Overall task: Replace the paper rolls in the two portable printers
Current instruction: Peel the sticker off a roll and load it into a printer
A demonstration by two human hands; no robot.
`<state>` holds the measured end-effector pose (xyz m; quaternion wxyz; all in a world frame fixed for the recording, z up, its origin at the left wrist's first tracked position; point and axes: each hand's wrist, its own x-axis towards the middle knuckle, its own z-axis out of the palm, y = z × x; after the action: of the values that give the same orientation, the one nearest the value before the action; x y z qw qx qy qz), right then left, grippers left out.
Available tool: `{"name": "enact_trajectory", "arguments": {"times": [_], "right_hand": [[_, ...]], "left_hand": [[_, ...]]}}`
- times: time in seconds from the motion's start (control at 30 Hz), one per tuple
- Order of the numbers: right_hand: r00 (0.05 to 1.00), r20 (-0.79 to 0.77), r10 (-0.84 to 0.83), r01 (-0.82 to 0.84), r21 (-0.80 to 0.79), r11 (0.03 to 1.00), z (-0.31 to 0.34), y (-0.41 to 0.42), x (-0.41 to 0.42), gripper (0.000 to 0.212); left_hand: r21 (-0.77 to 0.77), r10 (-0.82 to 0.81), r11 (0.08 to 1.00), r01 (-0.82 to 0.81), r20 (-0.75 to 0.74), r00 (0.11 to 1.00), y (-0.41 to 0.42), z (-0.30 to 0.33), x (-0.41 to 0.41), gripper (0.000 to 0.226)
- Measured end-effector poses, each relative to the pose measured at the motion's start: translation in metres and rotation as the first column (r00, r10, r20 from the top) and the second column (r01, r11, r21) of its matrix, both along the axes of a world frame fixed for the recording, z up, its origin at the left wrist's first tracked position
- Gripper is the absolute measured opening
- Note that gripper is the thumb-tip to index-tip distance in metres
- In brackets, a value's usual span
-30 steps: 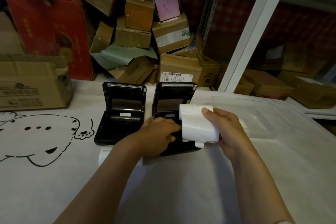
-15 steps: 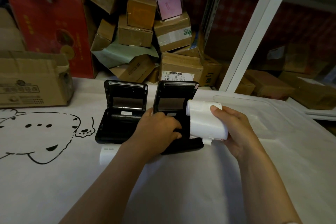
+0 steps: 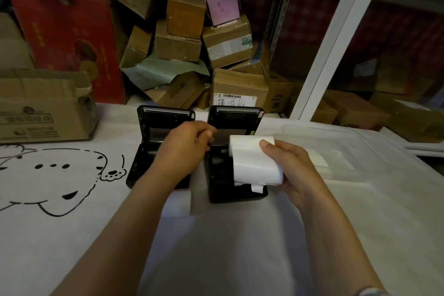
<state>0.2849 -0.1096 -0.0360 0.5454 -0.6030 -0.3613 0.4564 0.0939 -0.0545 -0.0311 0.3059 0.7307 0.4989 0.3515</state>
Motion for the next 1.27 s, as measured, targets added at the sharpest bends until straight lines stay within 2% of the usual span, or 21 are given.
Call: {"name": "enact_trajectory", "arguments": {"times": [0.1,0.2,0.3,0.5,0.57,0.67,0.77,0.9,0.97,1.13,1.27], "right_hand": [[1.000,0.021,0.013,-0.013,0.003,1.000,-0.003,0.004,-0.008,0.031],[0.999,0.023,-0.048,0.048,-0.027,0.998,-0.006,0.006,-0.013,0.044],[0.999,0.015,-0.051,0.051,-0.052,0.997,-0.006,0.006,-0.015,0.046],[0.962,0.258,-0.087,0.092,-0.005,0.996,-0.005,0.007,-0.024,0.038],[0.955,0.288,-0.074,0.078,-0.003,0.997,-0.006,0.007,-0.024,0.039],[0.982,0.187,-0.005,0.009,-0.020,1.000,-0.001,0.004,-0.020,0.031],[0.987,0.160,-0.034,0.031,0.018,0.999,0.000,0.004,-0.020,0.027],[0.985,0.157,-0.076,0.076,0.010,0.997,-0.003,0.005,-0.024,0.029],[0.993,0.093,-0.077,0.074,0.029,0.997,-0.001,0.004,-0.021,0.026],[0.987,-0.158,-0.033,0.042,0.057,0.997,0.016,-0.003,-0.009,0.019],[0.958,-0.288,-0.009,0.014,0.015,1.000,0.023,-0.008,-0.007,0.015]], "left_hand": [[-0.120,-0.106,0.987,0.109,0.036,0.994,-0.008,-0.001,0.010,0.034],[-0.100,-0.066,0.993,0.066,-0.001,0.998,-0.007,-0.003,0.014,0.037],[-0.075,-0.022,0.997,0.021,-0.015,1.000,-0.004,-0.004,0.013,0.032],[-0.086,-0.002,0.996,-0.006,-0.097,0.995,-0.001,-0.007,0.006,0.022],[-0.065,0.023,0.997,-0.031,-0.113,0.993,-0.001,-0.006,0.005,0.018],[-0.021,0.046,0.999,-0.049,-0.105,0.993,0.000,-0.005,0.006,0.016],[-0.067,-0.008,0.998,0.003,-0.078,0.997,-0.001,-0.005,0.008,0.017],[-0.124,-0.054,0.991,0.055,0.007,0.999,-0.004,-0.001,0.008,0.036],[-0.152,-0.075,0.985,0.083,0.057,0.996,-0.005,0.003,0.007,0.043],[-0.294,-0.115,0.936,0.191,0.258,0.959,-0.015,0.018,0.003,0.038],[-0.387,-0.201,0.811,0.440,0.522,0.829,-0.021,0.028,-0.002,0.028]]}}
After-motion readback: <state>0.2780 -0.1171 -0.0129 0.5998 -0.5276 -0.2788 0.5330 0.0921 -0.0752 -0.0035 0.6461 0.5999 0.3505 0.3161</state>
